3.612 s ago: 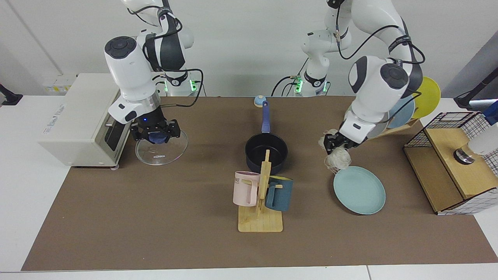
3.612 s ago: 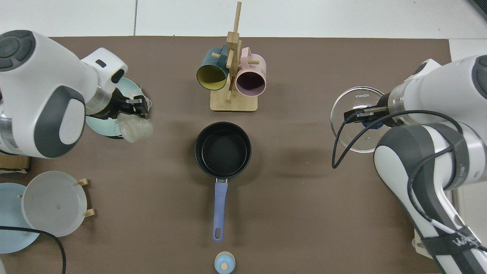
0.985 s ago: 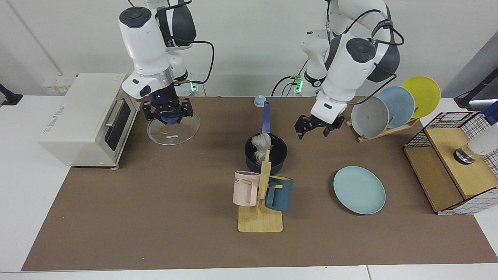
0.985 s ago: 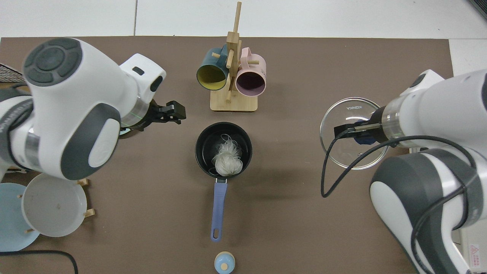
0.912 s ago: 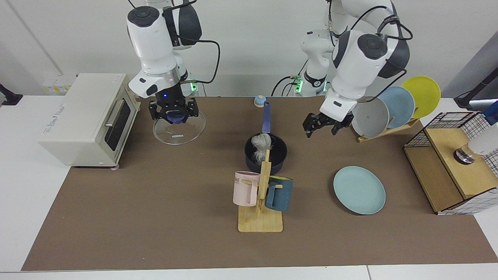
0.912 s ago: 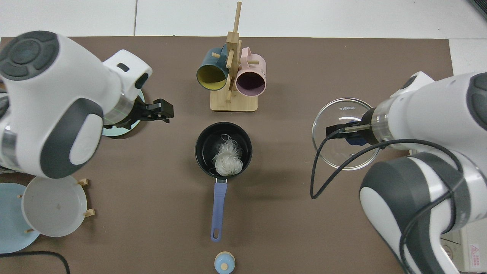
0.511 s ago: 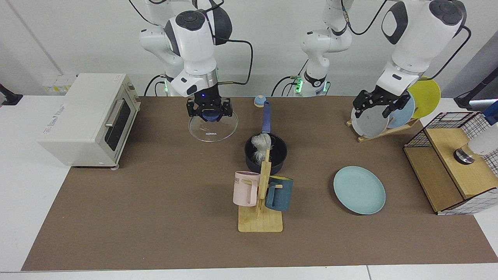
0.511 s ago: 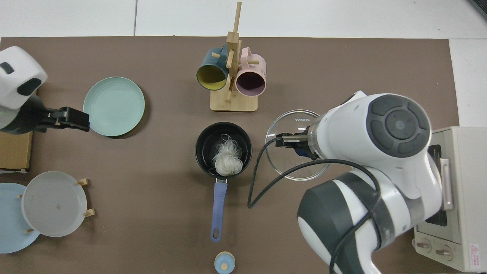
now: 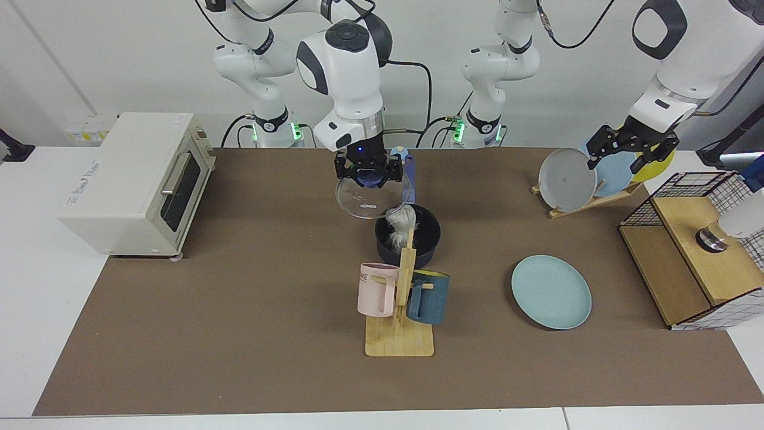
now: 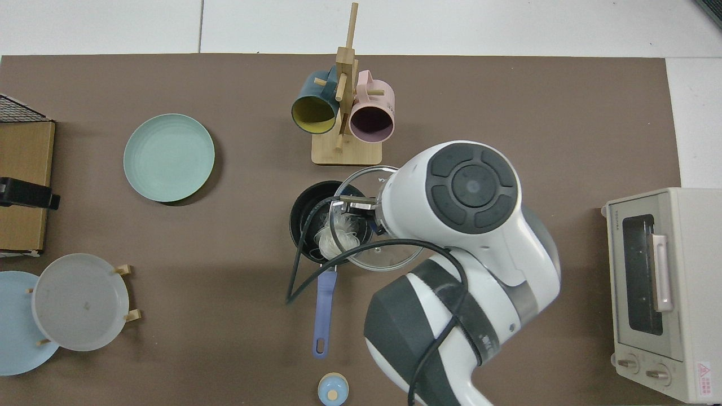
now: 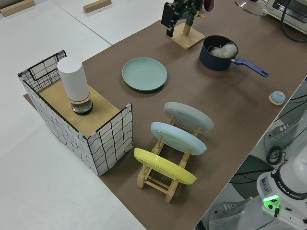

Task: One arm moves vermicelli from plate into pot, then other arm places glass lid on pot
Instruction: 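Carry the glass lid over the saucepan with the right gripper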

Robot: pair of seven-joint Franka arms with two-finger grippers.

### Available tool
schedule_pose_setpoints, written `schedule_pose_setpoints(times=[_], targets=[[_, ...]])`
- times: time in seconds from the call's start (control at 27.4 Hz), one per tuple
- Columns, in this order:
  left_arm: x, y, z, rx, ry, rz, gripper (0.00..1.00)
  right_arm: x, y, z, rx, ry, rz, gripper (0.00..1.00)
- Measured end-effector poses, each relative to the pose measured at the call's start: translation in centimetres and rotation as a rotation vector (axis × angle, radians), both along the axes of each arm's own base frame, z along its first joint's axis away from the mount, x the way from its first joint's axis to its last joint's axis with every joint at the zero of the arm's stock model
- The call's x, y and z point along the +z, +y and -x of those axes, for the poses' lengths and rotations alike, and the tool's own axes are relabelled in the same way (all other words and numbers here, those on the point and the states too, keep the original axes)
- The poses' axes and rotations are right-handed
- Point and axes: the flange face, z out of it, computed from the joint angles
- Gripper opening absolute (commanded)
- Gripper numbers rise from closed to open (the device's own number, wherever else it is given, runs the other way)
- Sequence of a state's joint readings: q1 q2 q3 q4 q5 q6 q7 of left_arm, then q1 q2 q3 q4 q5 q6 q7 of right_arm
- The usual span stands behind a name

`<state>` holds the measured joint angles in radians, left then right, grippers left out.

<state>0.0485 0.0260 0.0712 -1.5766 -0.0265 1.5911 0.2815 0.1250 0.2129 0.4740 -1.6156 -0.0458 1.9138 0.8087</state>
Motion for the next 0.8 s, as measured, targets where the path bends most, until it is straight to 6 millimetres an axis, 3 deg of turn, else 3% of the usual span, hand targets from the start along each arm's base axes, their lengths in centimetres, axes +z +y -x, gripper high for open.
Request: schedule_pose_setpoints(times=[0.18,0.33,0.55,0.66,0.8], targets=[[0.2,-1.1,0.0,-0.034,-0.003,0.001,1.00,-1.5,3.4,0.9,-0.005,0.011,0.017,0.00],[0.2,-5.2,-0.3,-0.102,-0.004,0.002,1.00,-2.9,5.7,1.5,-0.003,0.028,0.021,0.00],[0.5,-10.3,-0.5,-0.172,-0.037,0.004,1.00,-5.1,6.1,1.5,0.005,0.049,0.047,0.00],[0.7,-10.7,-0.7,-0.178,-0.061,0.003,1.00,-6.7,5.8,1.4,0.006,0.073,0.066,0.00],[0.9,-9.8,-1.0,-0.156,-0.081,0.002,1.00,-8.7,5.5,1.4,0.004,0.084,0.070,0.00]])
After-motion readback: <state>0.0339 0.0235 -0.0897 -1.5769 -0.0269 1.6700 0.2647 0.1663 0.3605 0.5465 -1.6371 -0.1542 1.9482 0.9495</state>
